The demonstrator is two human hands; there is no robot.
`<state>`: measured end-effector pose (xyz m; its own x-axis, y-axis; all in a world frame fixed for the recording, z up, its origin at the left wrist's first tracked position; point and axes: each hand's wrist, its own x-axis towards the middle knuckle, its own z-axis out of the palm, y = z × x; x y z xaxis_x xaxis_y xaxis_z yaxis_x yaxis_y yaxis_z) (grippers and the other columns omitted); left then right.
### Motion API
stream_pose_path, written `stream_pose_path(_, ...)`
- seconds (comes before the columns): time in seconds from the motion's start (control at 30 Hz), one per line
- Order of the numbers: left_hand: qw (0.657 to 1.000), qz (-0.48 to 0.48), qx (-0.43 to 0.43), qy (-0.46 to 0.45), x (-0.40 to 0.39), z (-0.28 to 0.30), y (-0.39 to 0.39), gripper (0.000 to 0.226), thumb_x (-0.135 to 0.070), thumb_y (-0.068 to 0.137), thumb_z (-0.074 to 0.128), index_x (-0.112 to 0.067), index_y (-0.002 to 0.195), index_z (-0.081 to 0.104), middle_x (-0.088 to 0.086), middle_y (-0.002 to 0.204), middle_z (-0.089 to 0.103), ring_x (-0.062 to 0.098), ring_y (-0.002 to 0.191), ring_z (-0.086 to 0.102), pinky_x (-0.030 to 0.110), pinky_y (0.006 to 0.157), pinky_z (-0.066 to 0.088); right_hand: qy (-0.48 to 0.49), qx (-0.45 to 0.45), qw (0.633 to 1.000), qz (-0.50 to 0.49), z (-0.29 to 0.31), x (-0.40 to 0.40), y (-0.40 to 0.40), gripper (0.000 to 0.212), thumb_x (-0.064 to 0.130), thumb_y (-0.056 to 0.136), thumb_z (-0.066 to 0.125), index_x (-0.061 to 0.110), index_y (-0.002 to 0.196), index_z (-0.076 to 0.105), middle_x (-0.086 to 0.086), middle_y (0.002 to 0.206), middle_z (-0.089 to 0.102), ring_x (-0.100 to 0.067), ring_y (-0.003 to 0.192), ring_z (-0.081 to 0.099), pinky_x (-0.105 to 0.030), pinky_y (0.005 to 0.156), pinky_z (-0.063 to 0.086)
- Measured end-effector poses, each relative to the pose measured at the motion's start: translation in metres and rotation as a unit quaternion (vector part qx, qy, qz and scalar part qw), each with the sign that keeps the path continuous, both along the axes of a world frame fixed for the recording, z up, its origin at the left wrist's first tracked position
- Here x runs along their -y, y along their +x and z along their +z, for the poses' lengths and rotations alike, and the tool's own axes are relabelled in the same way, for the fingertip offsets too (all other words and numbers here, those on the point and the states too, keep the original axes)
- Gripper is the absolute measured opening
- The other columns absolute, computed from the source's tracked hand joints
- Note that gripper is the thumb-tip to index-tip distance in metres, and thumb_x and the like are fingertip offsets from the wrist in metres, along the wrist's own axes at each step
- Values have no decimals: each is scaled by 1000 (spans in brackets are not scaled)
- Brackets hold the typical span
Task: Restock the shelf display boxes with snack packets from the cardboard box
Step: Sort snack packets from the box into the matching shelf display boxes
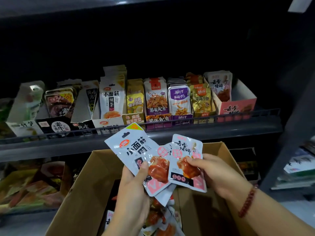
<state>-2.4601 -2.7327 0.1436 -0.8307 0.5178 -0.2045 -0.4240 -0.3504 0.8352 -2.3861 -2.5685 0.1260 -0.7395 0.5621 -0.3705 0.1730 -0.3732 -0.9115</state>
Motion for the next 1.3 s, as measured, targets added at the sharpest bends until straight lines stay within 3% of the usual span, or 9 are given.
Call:
stream_pose_path(0.1, 999, -42, -12, -8, 0, -5, -2, 28, -12, 97, 47, -26, 120, 57, 3, 112, 73, 26, 99, 71, 49, 84, 55, 88, -16, 993, -74, 2, -3, 0, 18, 5, 87, 65, 11, 104, 62, -6, 88, 74, -24, 83, 71, -38, 74, 56)
stream_pose_path(0.2, 993, -115, -22, -31, 2, -8, -3, 38, -18, 91, 54, -22, 128, 54, 8, 118, 70, 31, 105, 68, 51, 93, 51, 157, -31, 986, -46, 14, -9, 5, 23, 5, 87, 64, 22, 103, 62, 2, 86, 75, -14, 77, 72, -29, 68, 56)
stream_pose_path(0.27, 984, -167, -31, -43, 2, -9, -2, 45, -16, 84, 58, -19, 129, 54, 8, 118, 70, 32, 106, 68, 53, 96, 48, 171, -37, 985, -4, 17, -11, 7, 28, 2, 86, 65, 22, 106, 63, 3, 87, 75, -16, 79, 72, -32, 72, 56)
stream_pose_path(0.37, 981, -178, -53, -54, 3, -11, -1, 45, -13, 83, 61, -17, 128, 55, 9, 117, 70, 33, 105, 68, 54, 97, 48, 170, -50, 984, -1, 18, -9, 8, 30, 4, 86, 65, 24, 108, 63, 3, 91, 75, -16, 83, 72, -33, 73, 55)
stream_pose_path(0.5, 990, -108, -71, -49, 0, -15, 0, 38, -7, 90, 57, -19, 127, 55, 8, 117, 70, 33, 105, 68, 57, 97, 48, 122, -62, 991, 2, 14, -1, 6, 27, 8, 88, 65, 21, 111, 62, 1, 98, 74, -18, 90, 71, -41, 84, 55)
stream_pose_path(0.63, 994, -64, -80, -38, -7, -11, 7, 44, -13, 81, 61, -20, 124, 56, 4, 114, 72, 29, 103, 69, 55, 95, 49, 96, -44, 994, 14, 10, 5, 2, 20, 8, 88, 64, 15, 107, 63, -1, 95, 75, -20, 90, 71, -44, 89, 54)
stream_pose_path(0.87, 993, -70, -92, -30, -18, 7, 12, 49, -15, 75, 63, -21, 123, 55, 4, 111, 73, 27, 101, 70, 52, 92, 52, 54, -53, 996, 37, 18, -1, 1, 25, 0, 88, 61, 14, 109, 62, -6, 97, 74, -24, 93, 71, -48, 91, 53)
stream_pose_path(1.1, 988, -87, -116, -57, -43, 18, 18, 53, -10, 69, 71, -17, 119, 57, 6, 108, 74, 28, 99, 70, 53, 90, 54, 55, -96, 994, 15, 24, -20, 13, 33, -7, 84, 63, 13, 110, 61, -6, 98, 74, -23, 95, 69, -42, 89, 53)
stream_pose_path(1.3, 984, -88, -135, -72, -69, 17, 25, 39, 3, 83, 66, -19, 113, 59, 3, 102, 75, 26, 93, 72, 48, 84, 56, 75, -100, 992, -1, 26, -38, 21, 41, -3, 83, 67, 23, 114, 61, -7, 105, 72, -24, 98, 68, -46, 92, 53)
